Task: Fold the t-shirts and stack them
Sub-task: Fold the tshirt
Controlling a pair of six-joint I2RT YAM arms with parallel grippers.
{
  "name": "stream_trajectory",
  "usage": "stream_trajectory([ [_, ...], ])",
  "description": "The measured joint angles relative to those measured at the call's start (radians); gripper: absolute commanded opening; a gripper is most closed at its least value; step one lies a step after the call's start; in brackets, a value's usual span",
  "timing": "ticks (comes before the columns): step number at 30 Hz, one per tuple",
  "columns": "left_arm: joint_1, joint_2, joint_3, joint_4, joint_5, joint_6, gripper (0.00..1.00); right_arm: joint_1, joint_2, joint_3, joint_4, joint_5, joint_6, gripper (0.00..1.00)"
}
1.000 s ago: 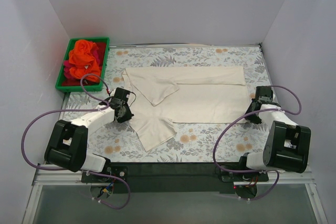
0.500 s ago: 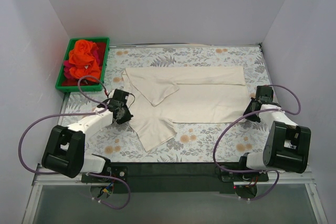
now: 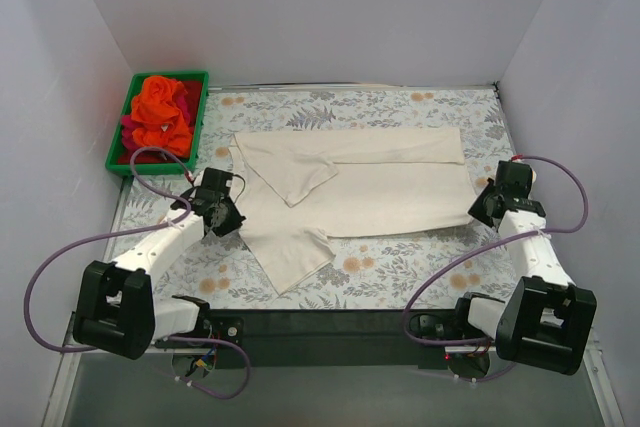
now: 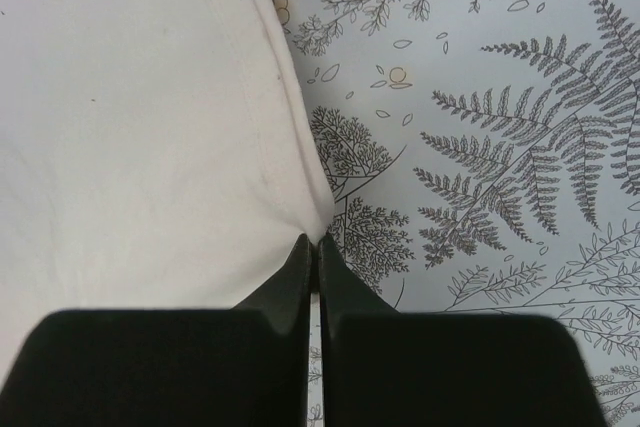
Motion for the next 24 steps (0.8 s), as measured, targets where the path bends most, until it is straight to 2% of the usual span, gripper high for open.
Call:
stream_trajectory([
  [7, 0.068, 0.049, 0.090, -0.019, 0.044, 0.014, 0.00, 0.000, 0.110, 0.135, -0.015, -0.008, -0.003, 0.01],
  [24, 0.166, 0.248, 0.320, -0.034, 0.155, 0.038, 0.00, 0.007, 0.502, 0.513, -0.071, -0.109, -0.062, 0.01],
])
